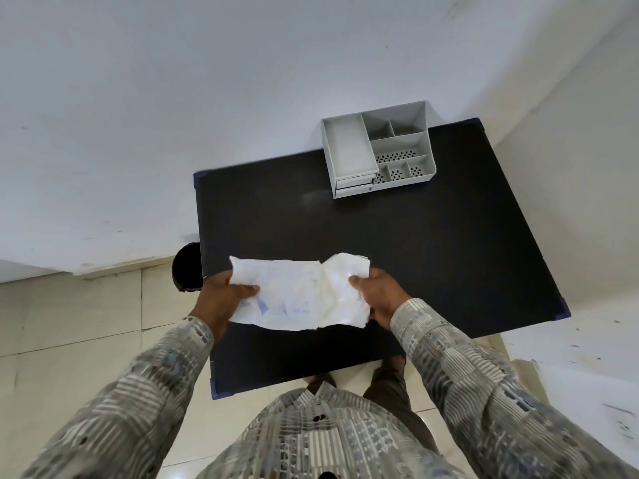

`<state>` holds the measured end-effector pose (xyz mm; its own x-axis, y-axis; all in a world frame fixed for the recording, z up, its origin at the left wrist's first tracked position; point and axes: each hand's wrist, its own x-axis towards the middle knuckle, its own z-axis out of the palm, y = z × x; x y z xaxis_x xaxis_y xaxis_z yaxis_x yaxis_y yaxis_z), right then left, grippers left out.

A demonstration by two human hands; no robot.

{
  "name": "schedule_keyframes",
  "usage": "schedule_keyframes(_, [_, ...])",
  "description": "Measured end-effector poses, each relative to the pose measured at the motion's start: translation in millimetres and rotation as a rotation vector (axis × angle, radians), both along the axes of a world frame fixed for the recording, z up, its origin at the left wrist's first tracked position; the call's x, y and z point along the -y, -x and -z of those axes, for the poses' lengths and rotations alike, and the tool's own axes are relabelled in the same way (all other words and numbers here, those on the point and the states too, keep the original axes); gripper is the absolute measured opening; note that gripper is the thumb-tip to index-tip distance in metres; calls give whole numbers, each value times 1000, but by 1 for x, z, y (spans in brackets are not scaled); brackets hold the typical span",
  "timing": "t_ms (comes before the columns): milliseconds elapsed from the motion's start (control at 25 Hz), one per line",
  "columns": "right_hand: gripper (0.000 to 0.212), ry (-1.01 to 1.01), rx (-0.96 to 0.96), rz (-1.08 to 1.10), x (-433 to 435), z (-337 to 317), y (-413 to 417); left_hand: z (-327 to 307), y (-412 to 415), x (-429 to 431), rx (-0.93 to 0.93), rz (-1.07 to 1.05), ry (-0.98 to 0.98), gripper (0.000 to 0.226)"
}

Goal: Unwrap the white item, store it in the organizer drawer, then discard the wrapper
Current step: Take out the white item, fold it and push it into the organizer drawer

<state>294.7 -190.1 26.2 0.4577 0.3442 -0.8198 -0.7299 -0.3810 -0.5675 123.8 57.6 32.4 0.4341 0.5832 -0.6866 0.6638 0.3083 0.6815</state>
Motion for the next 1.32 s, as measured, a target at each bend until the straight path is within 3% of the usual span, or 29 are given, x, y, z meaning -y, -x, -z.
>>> schedule_keyframes(160, [31,122,139,-54,17,-8,-19,33,5,6,-163,-57,-171,38])
schedule_keyframes(280, [32,120,216,-118,27,-22,-33,36,-3,15,-322,66,-278,74])
schedule_keyframes(360, [27,99,234,-160,30,-35,-43,28,-9,22,-420,192,-495,93])
schedule_keyframes(400, [23,89,231,-193,32,-44,-48,25,-14,26,-365,244,-629,93])
schedule_keyframes(480, [17,71,219,-283,35,-63,-62,9,-27,35,-72,348,-774,76])
schedule_keyframes(520, [17,53,206,-339,36,-71,-70,-1,-36,38,84,360,-729,62])
schedule_keyframes(560, [17,24,187,-396,36,-81,-78,-12,-48,41,181,344,-566,51])
schedule_keyframes(640, [21,-41,154,-512,35,-101,-94,-35,-73,47,282,249,-25,37])
schedule_keyframes(680, [22,-66,137,-571,34,-111,-103,-45,-83,52,315,265,198,41])
schedule_keyframes(760, [21,-75,106,-703,29,-130,-118,-63,-101,68,300,455,380,56])
schedule_keyframes(840, [15,-63,118,-833,23,-146,-128,-77,-112,92,261,656,390,38])
schedule_keyframes(960, [15,-47,230,-906,14,-159,-141,-82,-118,120,275,561,398,24])
schedule_keyframes(1080, [30,-189,308,-577,22,-156,-153,-75,-117,136,339,296,353,19])
schedule_keyframes(1200, [40,-342,154,-98,40,-137,-152,-73,-120,144,431,45,408,24])
schedule_keyframes(1320, [52,-351,-74,-147,55,-113,-116,-74,-128,150,513,-37,410,31])
